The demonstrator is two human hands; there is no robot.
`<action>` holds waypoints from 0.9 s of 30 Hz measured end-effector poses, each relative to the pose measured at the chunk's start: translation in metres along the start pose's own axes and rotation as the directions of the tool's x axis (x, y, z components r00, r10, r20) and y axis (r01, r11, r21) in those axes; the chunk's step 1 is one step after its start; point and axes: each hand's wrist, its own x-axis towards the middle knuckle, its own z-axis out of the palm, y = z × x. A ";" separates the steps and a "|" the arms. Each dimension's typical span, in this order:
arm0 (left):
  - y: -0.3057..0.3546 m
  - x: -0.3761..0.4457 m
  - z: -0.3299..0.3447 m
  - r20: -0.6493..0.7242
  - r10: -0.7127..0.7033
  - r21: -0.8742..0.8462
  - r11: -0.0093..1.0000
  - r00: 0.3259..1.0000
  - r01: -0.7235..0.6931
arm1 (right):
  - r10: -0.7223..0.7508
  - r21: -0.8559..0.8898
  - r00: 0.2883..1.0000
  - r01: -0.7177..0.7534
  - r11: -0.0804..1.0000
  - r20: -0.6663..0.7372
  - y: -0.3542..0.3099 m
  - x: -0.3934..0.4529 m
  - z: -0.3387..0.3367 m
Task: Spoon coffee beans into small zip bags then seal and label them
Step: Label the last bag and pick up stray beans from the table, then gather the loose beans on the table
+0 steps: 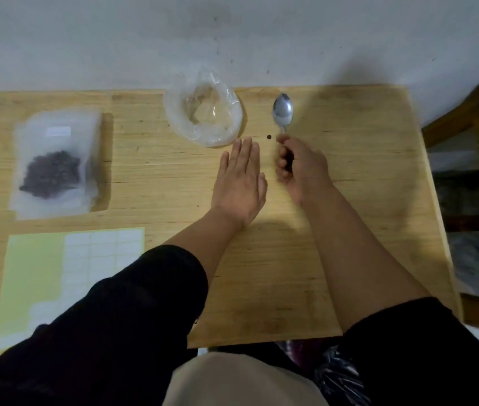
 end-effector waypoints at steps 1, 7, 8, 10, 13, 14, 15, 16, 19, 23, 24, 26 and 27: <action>0.000 0.000 0.001 -0.009 -0.004 -0.003 1.000 1.000 0.004 | -0.060 -0.143 0.998 0.057 0.988 -0.021 -0.001 0.003 0.000; -0.001 0.000 0.001 -0.047 0.004 -0.058 0.998 0.999 -0.007 | -0.407 -0.709 0.913 0.298 0.639 0.017 -0.002 0.025 0.000; -0.001 0.000 0.001 -0.052 0.005 -0.068 0.998 0.999 -0.008 | -0.418 -0.747 0.907 0.308 0.589 0.044 -0.002 0.027 0.001; -0.001 0.000 0.000 -0.060 0.001 -0.093 0.996 0.998 -0.006 | -0.428 -0.811 0.899 0.319 0.491 0.094 -0.002 0.034 0.003; 0.000 0.001 0.000 -0.066 -0.013 -0.125 0.992 0.998 0.004 | -0.435 -0.857 0.892 0.314 0.409 0.119 -0.002 0.041 0.004; 0.000 0.001 0.000 -0.070 -0.014 -0.129 0.992 0.997 0.005 | -0.433 -0.864 0.893 0.309 0.398 0.120 -0.002 0.042 0.003; 0.000 0.001 0.000 -0.075 -0.014 -0.132 0.991 0.997 0.004 | -0.432 -0.868 0.894 0.308 0.389 0.124 -0.002 0.042 0.003; 0.000 0.001 0.000 -0.077 -0.014 -0.134 0.991 0.997 0.003 | -0.430 -0.870 0.893 0.311 0.382 0.130 -0.002 0.041 0.003; -0.001 0.001 0.001 -0.081 -0.012 -0.134 0.991 0.997 0.001 | -0.440 -0.871 0.885 0.332 0.361 0.155 -0.001 0.040 0.003; -0.001 0.001 0.001 -0.085 -0.012 -0.135 0.991 0.996 0.000 | -0.457 -0.897 0.869 0.342 0.281 0.189 -0.001 0.038 0.005; -0.001 0.001 0.001 -0.085 -0.013 -0.136 0.991 0.996 0.001 | -0.461 -0.902 0.865 0.344 0.260 0.197 0.000 0.037 0.005; -0.001 0.002 0.001 -0.086 -0.015 -0.137 0.991 0.996 0.003 | -0.467 -0.904 0.861 0.348 0.248 0.203 0.000 0.035 0.007; 0.000 0.002 0.001 -0.087 -0.015 -0.135 0.991 0.996 0.003 | -0.466 -0.902 0.861 0.349 0.253 0.203 0.001 0.034 0.007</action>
